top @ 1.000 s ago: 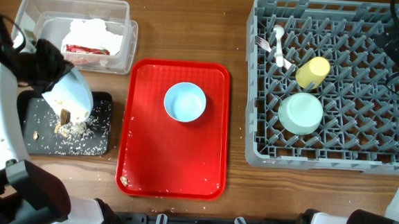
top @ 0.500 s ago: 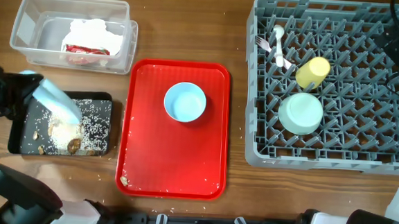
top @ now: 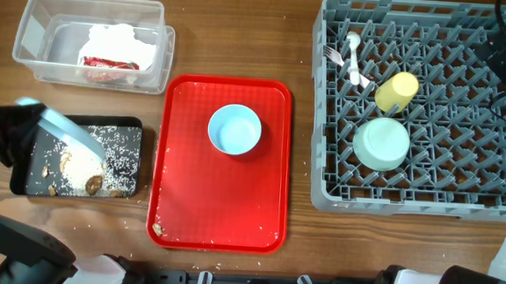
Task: Sort waste into correct bins and load items into the dishwasher rack
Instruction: 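Tip the bowl to dump the rice scraps onto the black tray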
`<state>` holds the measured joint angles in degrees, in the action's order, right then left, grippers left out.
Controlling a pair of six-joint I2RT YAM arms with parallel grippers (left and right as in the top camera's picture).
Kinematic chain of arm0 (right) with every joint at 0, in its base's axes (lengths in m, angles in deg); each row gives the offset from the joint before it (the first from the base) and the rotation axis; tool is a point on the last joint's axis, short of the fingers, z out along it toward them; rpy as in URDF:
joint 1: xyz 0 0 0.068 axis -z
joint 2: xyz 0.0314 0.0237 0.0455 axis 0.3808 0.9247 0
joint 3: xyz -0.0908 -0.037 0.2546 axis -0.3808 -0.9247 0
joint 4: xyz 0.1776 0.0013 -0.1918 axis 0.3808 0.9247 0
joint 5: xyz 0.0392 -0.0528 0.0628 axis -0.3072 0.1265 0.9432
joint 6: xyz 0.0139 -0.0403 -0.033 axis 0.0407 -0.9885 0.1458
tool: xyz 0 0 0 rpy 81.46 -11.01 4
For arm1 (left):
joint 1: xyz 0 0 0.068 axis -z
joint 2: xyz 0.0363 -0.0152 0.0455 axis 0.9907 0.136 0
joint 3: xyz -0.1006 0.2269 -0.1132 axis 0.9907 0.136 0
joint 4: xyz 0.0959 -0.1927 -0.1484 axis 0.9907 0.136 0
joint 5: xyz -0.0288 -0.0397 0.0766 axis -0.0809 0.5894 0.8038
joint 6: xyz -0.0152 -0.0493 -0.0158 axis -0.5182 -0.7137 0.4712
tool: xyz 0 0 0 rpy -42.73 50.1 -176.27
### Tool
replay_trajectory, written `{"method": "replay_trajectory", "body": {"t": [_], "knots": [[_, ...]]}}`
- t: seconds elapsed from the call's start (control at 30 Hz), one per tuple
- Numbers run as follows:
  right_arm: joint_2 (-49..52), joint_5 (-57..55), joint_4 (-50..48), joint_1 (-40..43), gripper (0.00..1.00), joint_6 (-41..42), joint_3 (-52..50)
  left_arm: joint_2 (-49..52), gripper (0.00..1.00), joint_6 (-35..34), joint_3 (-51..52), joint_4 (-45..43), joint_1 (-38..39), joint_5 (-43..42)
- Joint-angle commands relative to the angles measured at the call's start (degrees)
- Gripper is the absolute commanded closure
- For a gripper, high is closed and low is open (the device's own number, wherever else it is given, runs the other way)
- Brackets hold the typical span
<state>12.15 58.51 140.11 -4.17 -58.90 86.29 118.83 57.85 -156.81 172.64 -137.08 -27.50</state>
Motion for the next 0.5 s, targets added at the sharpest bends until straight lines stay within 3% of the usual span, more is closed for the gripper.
{"method": "replay_trajectory", "body": {"t": [0.0,0.17,0.23,0.37,0.47], "knots": [[0.4,-1.0,-0.2,0.0,0.0,0.9,0.0,-1.1,0.96,7.5,0.0,0.5,-0.1,-2.2],[0.4,-1.0,-0.2,0.0,0.0,0.8,0.0,-1.9,0.96,9.4,0.0,5.2,0.4,-2.3],[0.4,-1.0,-0.2,0.0,0.01,0.9,0.0,-3.3,0.96,13.8,0.1,10.3,2.5,-2.8],[0.4,-1.0,-0.2,0.0,0.0,0.9,0.0,-8.9,0.96,13.2,0.1,10.2,12.3,1.5],[0.4,-1.0,-0.2,0.0,0.0,0.9,0.0,-13.3,0.96,7.8,0.1,10.1,25.8,9.7]]}}
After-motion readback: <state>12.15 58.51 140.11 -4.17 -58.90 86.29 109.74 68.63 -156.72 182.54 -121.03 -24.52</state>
